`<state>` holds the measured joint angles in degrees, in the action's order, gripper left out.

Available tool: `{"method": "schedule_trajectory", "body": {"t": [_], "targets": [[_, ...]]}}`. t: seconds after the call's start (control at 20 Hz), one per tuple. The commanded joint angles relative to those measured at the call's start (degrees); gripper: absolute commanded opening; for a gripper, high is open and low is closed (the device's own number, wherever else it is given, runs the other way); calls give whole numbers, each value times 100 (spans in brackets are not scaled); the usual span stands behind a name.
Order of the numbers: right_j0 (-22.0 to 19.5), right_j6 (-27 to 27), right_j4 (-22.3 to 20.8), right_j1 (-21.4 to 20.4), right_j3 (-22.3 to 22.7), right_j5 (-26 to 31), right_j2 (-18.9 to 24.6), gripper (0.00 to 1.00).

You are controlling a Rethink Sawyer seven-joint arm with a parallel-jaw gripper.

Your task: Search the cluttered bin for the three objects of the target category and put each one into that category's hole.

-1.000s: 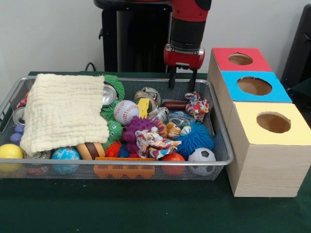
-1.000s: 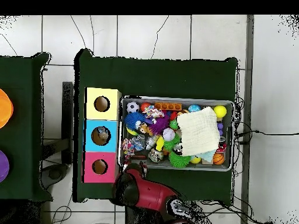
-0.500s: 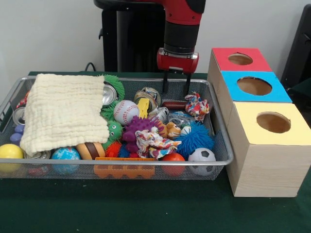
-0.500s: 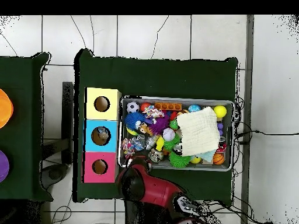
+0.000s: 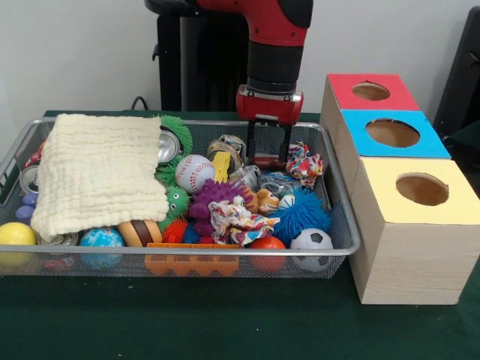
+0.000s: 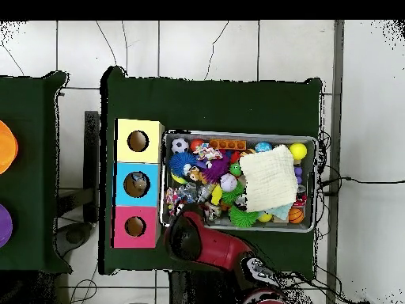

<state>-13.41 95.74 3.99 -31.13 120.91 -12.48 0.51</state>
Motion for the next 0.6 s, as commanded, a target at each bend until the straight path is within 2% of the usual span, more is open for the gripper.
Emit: {"method": "schedule_trajectory", "body": {"t": [0.05,0.4,0.6], "targets": [[-336,644,-278,403,-863,321,740,100],[-222,471,-213,403,-1182,679,678,100],[-292,401,-221,488,-1404,828,785,100]]}}
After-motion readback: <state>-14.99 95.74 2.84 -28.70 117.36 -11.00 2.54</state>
